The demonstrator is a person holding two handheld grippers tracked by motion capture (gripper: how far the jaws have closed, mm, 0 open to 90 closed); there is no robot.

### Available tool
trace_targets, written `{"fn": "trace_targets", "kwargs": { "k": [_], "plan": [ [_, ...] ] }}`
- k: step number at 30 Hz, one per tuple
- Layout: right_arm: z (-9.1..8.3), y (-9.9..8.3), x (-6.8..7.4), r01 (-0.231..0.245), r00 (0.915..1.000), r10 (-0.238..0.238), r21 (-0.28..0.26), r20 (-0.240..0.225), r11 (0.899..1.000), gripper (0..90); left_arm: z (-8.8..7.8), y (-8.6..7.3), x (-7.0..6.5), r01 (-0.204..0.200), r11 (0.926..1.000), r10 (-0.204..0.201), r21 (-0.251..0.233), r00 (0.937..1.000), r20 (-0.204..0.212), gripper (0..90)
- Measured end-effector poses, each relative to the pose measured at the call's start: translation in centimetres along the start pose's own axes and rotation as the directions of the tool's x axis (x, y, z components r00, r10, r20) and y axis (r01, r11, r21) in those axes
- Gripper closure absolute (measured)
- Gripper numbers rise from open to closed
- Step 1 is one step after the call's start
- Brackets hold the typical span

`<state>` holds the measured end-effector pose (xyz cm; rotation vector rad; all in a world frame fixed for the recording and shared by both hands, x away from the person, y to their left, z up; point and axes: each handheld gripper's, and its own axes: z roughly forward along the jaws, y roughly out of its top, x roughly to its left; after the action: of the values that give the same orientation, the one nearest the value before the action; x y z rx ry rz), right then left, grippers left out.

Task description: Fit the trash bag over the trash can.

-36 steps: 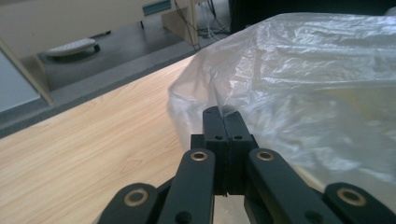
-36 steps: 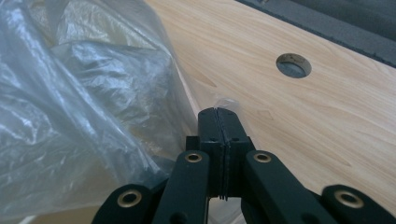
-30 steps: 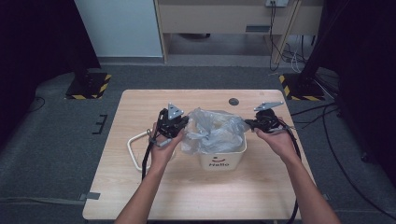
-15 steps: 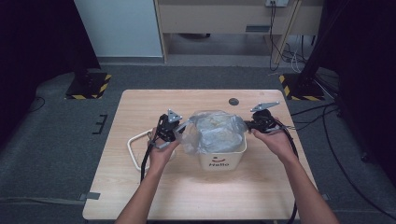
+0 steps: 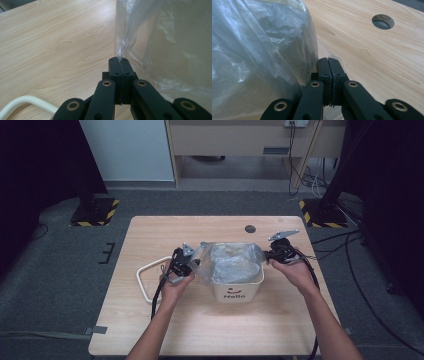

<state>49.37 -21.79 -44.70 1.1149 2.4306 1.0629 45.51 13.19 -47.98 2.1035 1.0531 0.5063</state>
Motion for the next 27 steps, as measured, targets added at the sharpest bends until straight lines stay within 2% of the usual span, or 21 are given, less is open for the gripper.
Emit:
{"fn": "trace_targets", "kwargs": {
  "k": [7, 10, 16, 20, 22, 27],
  "plan": [
    [0.5, -0.1, -0.2, -0.022, 0.9996, 0.022, 0.003, -0.015, 1.000, 88.0, 0.2, -0.5, -0.1, 0.000, 1.0000, 0.000, 0.008, 1.0000, 0.007, 90.0],
    [0.5, -0.1, -0.3, -0.017, 0.9998, 0.017, 0.004, -0.008, 1.000, 87.8, 0.4, -0.8, -0.2, -0.012, 0.9997, 0.012, 0.019, 0.9999, 0.008, 90.0],
    [0.2, -0.3, -0.3, -0.018, 0.9998, 0.018, -0.001, 0.002, 1.000, 87.2, 0.6, -1.8, 0.1, -0.004, 0.9995, 0.003, 0.031, 0.9999, 0.013, 90.0],
    [0.0, -0.5, -0.5, -0.024, 0.9997, 0.024, -0.005, -0.002, 1.000, 86.6, 0.6, -1.9, 0.0, -0.008, 0.9994, 0.008, 0.034, 0.9999, 0.010, 90.0],
    [0.0, -0.6, -0.5, -0.024, 0.9997, 0.024, -0.006, -0.001, 1.000, 86.5, 0.6, -1.9, 0.0, -0.024, 0.9984, 0.024, 0.052, 0.9997, 0.008, 90.0],
    [-0.1, -0.7, -0.4, -0.020, 0.9998, 0.020, 0.002, -0.002, 1.000, 85.7, 0.8, -2.2, 0.1, -0.018, 0.9978, 0.017, 0.064, 0.9998, 0.012, 90.0]
  ]
}}
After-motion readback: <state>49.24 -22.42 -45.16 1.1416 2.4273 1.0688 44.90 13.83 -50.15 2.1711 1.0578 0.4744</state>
